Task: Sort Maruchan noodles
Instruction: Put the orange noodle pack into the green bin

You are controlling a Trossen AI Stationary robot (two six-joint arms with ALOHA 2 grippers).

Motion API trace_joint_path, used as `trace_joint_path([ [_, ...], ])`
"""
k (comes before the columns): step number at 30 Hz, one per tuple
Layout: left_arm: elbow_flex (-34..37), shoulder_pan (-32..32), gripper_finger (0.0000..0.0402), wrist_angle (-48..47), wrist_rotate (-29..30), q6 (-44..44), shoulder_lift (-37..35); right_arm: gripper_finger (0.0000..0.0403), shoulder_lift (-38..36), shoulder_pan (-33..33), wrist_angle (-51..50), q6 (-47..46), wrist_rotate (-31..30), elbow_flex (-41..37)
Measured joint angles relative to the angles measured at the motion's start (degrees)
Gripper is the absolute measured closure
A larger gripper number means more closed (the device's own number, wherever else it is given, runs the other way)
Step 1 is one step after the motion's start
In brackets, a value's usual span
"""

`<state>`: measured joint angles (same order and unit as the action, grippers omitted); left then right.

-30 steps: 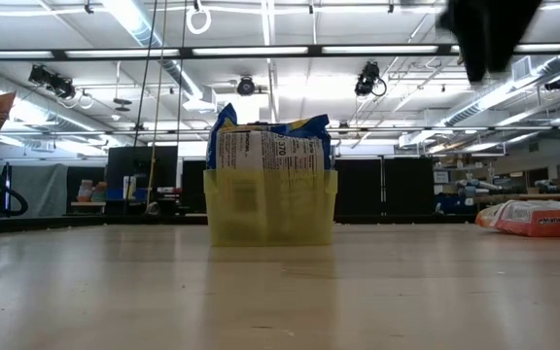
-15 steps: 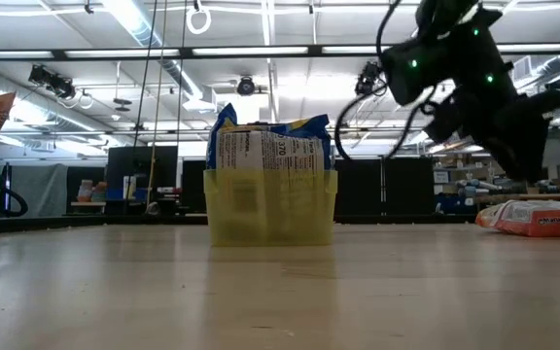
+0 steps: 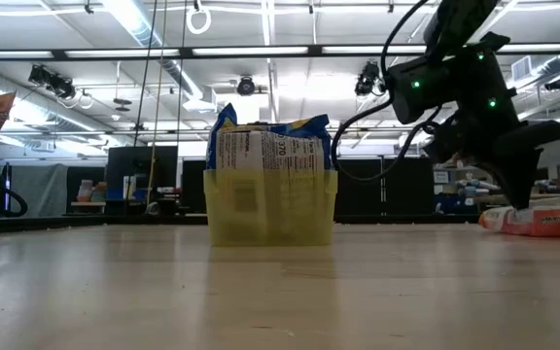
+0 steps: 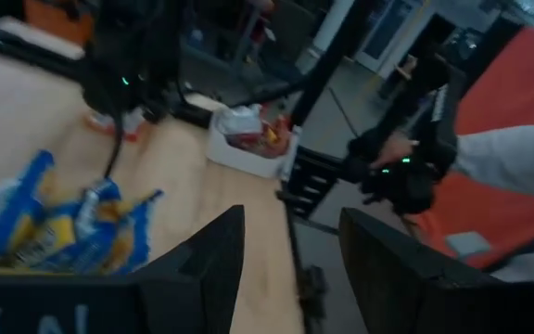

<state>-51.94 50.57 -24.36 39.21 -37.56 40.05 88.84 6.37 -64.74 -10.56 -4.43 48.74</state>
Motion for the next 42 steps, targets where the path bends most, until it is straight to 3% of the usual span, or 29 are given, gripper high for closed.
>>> trace_joint_path([
  [3,0.0,0.0,0.0221,0.0,3.8,2.5,0.0,0.0393,0.0,0.0,-1.2,-2.6,-0.4,0.6],
  [11,0.0,-4.2,0.0221,4.3,22.8,14.8,0.1,0.0398,-3.8,-3.5,-11.0,-4.0,-2.9,14.0],
  [16,0.0,-13.1,0.0221,21.0,16.6,34.2,2.9,0.0399,-7.3,-6.8,-14.0,-4.4,-1.3,25.0],
  [21,0.1,-21.1,0.0221,30.8,9.1,43.5,7.4,0.0388,-8.7,-8.0,-16.6,-11.6,-8.7,24.3],
  [30,0.0,-22.5,0.0221,33.5,5.6,36.8,9.2,0.0261,-8.6,3.6,-7.4,-14.1,1.3,4.4],
  [37,0.0,-21.0,0.0221,27.5,6.4,32.0,9.6,0.0133,-8.7,10.7,2.5,-34.3,2.8,-6.3],
  [40,0.0,-21.0,0.0221,24.8,6.6,28.7,10.3,0.0106,-8.8,11.0,4.6,-38.5,3.0,-7.8],
  [42,0.1,-21.0,0.0221,23.9,6.6,27.7,10.6,0.0109,-8.6,10.8,5.0,-40.0,2.2,-7.8],
])
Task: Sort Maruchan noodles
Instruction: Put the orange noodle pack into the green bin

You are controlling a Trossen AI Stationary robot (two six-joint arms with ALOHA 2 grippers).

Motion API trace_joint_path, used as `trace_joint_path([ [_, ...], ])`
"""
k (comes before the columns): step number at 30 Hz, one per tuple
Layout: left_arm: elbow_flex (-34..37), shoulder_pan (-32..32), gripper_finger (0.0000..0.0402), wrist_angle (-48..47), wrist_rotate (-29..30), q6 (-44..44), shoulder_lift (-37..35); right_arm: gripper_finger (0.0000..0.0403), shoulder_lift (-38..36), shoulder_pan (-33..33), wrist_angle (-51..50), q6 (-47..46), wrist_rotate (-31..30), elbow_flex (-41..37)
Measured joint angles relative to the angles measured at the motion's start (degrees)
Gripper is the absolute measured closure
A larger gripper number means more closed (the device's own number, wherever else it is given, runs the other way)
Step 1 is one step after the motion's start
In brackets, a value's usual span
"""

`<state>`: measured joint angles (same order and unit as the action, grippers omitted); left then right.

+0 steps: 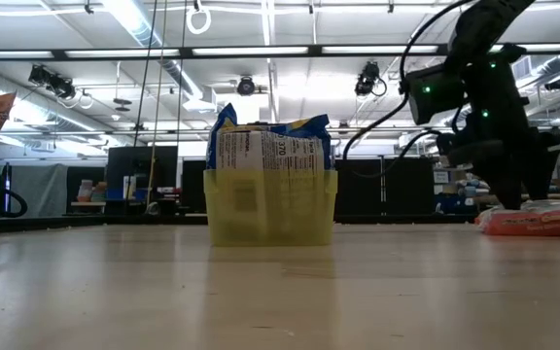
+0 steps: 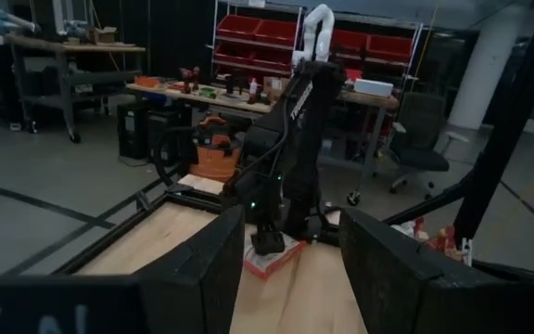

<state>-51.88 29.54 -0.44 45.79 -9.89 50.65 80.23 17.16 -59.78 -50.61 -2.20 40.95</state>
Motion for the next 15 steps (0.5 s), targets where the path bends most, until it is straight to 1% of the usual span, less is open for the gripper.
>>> trace_joint_path([
  [2,0.0,-0.1,0.0221,0.0,0.1,0.3,0.4,0.013,0.0,-0.3,0.3,-0.4,-1.2,0.3],
  [4,0.0,-0.2,0.0221,-0.4,0.1,1.3,0.5,0.0168,0.1,-0.2,1.1,-0.4,-1.6,0.4],
  [9,0.0,-0.2,0.0221,0.2,0.2,3.2,0.3,0.029,0.1,-0.2,1.5,-0.1,-1.9,0.4],
  [12,0.0,-0.2,0.0221,1.6,0.3,5.4,0.3,0.0369,-0.2,-0.2,0.3,2.1,-1.5,1.2],
  [13,0.0,-0.5,0.0221,2.1,0.2,6.1,0.3,0.0384,-0.3,-0.4,-0.6,3.2,-1.3,2.2],
  [15,0.0,-1.4,0.0221,2.4,0.2,6.6,0.7,0.0389,-1.2,-1.1,-2.2,5.1,-1.2,5.9],
])
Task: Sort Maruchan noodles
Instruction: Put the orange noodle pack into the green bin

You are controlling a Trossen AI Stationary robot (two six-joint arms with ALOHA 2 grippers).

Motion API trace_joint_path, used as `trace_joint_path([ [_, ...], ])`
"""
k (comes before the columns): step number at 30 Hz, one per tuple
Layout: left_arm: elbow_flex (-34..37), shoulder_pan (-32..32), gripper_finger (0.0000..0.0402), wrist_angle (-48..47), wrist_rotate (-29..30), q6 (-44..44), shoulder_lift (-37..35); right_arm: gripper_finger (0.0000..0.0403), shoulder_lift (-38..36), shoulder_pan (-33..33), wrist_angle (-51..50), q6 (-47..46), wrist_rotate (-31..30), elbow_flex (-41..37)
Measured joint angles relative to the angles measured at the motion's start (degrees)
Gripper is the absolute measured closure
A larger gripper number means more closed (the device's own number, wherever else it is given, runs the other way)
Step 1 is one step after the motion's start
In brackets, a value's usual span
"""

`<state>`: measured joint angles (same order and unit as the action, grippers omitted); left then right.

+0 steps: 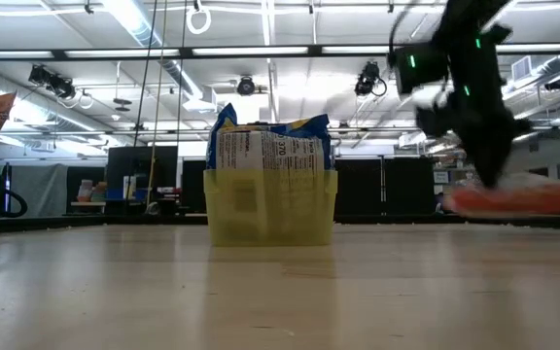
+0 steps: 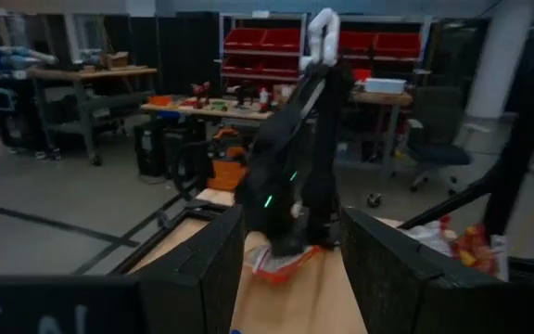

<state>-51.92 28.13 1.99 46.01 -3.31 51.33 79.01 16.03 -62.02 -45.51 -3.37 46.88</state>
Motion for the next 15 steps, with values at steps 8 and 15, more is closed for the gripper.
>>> trace_joint_path([
  [8,-1.9,-5.9,0.0208,-2.1,-4.8,9.3,3.6,0.0395,-5.0,-4.2,-3.4,6.0,14.1,23.2],
  [15,-16.0,-11.6,0.0151,-13.9,-9.0,25.8,17.5,0.0397,-4.3,-4.3,-1.2,0.0,23.7,37.3],
])
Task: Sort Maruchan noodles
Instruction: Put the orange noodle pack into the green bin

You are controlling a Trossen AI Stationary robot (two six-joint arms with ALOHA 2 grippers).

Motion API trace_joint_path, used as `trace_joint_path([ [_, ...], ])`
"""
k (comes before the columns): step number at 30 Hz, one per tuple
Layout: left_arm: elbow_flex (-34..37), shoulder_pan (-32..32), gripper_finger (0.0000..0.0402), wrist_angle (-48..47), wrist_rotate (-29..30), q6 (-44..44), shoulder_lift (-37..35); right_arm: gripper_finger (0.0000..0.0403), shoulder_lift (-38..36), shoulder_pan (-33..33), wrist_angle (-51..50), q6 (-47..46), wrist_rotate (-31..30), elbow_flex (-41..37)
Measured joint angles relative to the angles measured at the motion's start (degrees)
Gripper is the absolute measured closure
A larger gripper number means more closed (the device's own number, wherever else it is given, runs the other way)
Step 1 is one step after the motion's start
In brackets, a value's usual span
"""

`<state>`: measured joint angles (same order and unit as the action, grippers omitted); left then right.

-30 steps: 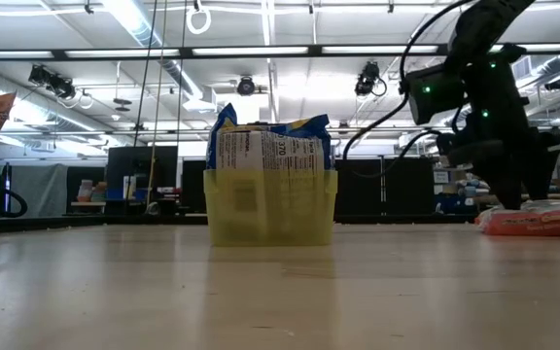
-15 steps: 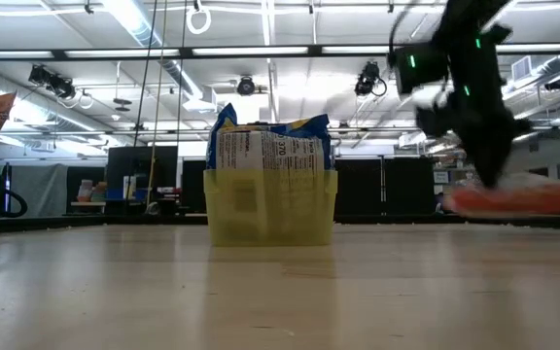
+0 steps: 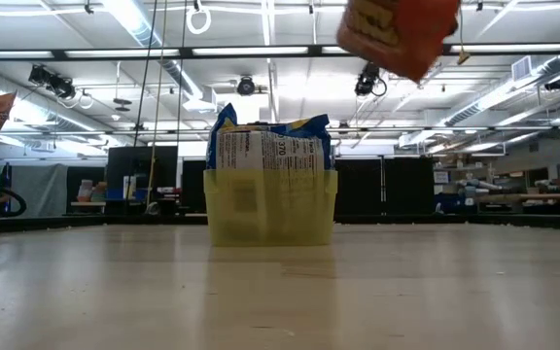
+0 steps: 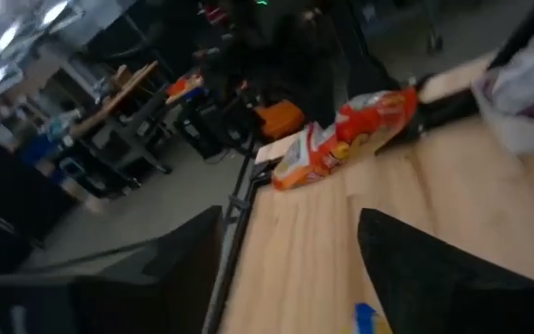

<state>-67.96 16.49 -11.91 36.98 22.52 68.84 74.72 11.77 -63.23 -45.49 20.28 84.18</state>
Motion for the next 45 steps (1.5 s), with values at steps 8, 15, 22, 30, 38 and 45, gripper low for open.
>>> trace_joint_path([
  [8,-13.0,-3.8,0.0105,-0.6,-10.4,13.4,15.6,0.0398,2.9,-2.3,9.7,0.1,6.3,1.9],
  [15,-21.1,-6.6,0.0104,-6.6,-15.7,15.9,24.5,0.0398,5.3,-4.2,11.3,0.9,7.1,1.8],
  [22,-21.6,-6.9,0.0104,-9.3,-16.9,16.1,25.2,0.0398,4.2,-4.7,14.6,1.6,10.7,1.9],
  [30,-21.6,-8.2,0.0106,-6.2,-19.5,16.1,25.8,0.0397,3.9,-5.8,17.0,1.6,12.5,1.9],
  [38,-21.5,-8.2,0.0193,-6.6,-19.8,15.4,25.9,0.0361,3.8,-5.9,17.6,4.2,10.6,1.9],
  [45,-25.7,-6.2,0.0243,-15.2,-12.5,14.7,26.2,0.0301,1.4,-4.2,17.6,7.6,9.3,1.9],
])
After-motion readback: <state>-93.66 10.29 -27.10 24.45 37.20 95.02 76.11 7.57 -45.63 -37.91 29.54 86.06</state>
